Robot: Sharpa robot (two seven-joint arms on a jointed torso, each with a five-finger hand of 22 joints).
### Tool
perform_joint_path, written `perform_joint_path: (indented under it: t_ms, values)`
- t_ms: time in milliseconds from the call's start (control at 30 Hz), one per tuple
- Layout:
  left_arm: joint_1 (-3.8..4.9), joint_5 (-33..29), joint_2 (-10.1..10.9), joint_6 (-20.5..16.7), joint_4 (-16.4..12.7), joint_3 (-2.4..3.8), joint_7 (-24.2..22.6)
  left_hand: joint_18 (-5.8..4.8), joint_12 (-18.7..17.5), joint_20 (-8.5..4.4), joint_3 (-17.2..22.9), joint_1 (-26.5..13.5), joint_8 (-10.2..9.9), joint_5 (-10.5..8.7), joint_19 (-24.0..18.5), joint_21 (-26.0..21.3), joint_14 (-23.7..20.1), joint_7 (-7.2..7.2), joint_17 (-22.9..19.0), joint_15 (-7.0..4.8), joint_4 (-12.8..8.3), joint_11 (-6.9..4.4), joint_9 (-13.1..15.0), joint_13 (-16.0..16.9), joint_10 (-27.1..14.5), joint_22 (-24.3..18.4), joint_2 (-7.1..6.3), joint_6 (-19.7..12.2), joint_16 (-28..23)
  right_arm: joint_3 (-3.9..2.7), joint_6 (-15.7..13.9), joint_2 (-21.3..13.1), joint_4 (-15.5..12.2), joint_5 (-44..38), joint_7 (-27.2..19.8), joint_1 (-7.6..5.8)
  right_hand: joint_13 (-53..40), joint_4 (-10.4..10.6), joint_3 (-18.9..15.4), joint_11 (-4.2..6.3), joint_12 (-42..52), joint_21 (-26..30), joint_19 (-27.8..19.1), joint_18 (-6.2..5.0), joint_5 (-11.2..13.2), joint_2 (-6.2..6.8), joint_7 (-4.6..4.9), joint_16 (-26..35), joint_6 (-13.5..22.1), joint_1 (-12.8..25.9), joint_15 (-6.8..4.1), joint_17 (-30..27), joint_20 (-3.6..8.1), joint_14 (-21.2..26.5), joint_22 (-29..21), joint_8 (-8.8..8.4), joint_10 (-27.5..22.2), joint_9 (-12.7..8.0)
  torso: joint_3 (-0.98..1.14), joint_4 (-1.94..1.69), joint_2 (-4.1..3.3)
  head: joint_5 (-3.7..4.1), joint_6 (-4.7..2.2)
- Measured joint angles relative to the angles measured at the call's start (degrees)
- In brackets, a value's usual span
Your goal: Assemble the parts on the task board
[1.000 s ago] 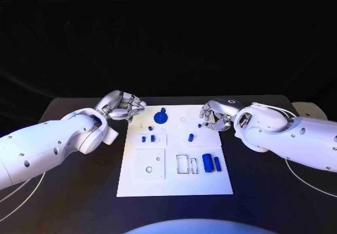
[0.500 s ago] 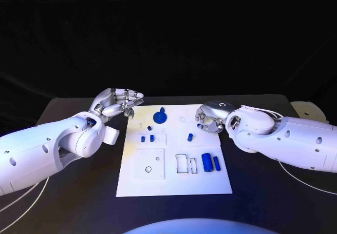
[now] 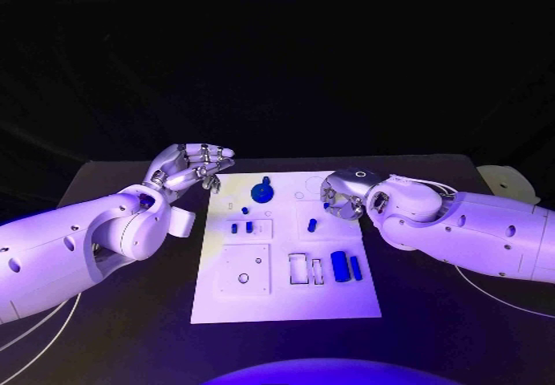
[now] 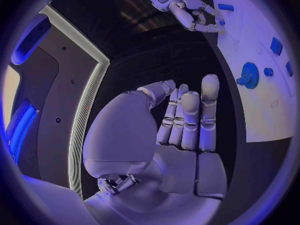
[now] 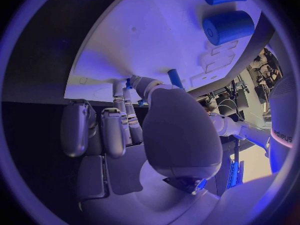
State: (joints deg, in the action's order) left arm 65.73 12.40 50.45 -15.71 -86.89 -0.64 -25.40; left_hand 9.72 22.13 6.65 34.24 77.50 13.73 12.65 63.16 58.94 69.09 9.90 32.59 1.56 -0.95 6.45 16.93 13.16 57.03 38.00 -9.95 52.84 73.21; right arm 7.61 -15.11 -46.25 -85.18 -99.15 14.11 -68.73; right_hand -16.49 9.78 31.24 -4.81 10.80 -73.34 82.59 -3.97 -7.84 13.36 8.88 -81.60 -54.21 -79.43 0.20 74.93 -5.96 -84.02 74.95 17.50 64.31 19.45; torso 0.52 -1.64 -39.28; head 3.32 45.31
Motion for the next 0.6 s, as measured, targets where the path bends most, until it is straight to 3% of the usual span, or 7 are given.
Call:
perform_joint_path:
  t_ms: [467, 600]
  values:
    - [-0.01, -0.65, 0.09, 0.01, 0.01, 0.0, 0.06, 0.0, 0.0, 0.0, 0.0, 0.22, 0.0, 0.0, 0.0, 0.0, 0.0, 0.0, 0.02, 0.0, 0.0, 0.0, -0.01, 0.0, 0.0, -0.17, 0.22, 0.0, 0.0, -0.39, -0.56, 0.54, 0.31, -1.19, 0.3, 0.64, 0.52, -2.3, 2.61, 0.6, -0.06, -1.76, 0.83, 0.0, 0.1, -1.28, -0.82, -0.69, -2.23, -1.28, 0.0, -0.01, 0.42, 0.0, -0.01, 0.45, 2.45, 0.43, 0.09, 0.07, -0.02, -0.09, 0.25]
    - [-0.01, -0.72, 0.09, -0.02, 0.01, 0.0, 0.12, 0.0, 0.0, 0.0, 0.0, 0.23, 0.0, 0.0, 0.0, 0.0, 0.0, 0.0, 0.06, 0.0, 0.0, 0.0, 0.04, 0.01, 0.0, -0.17, 0.22, 0.0, 0.0, -0.44, -0.75, 0.65, 0.31, -1.42, 0.39, 0.79, 0.67, -2.94, 2.75, 1.12, 0.29, -2.86, 1.04, 0.0, 0.11, -1.28, -1.12, -0.7, -3.35, -1.28, -0.43, -0.01, 0.62, -0.01, -0.01, 0.89, 3.58, 0.71, 0.1, 0.07, -0.02, 0.04, 0.29]
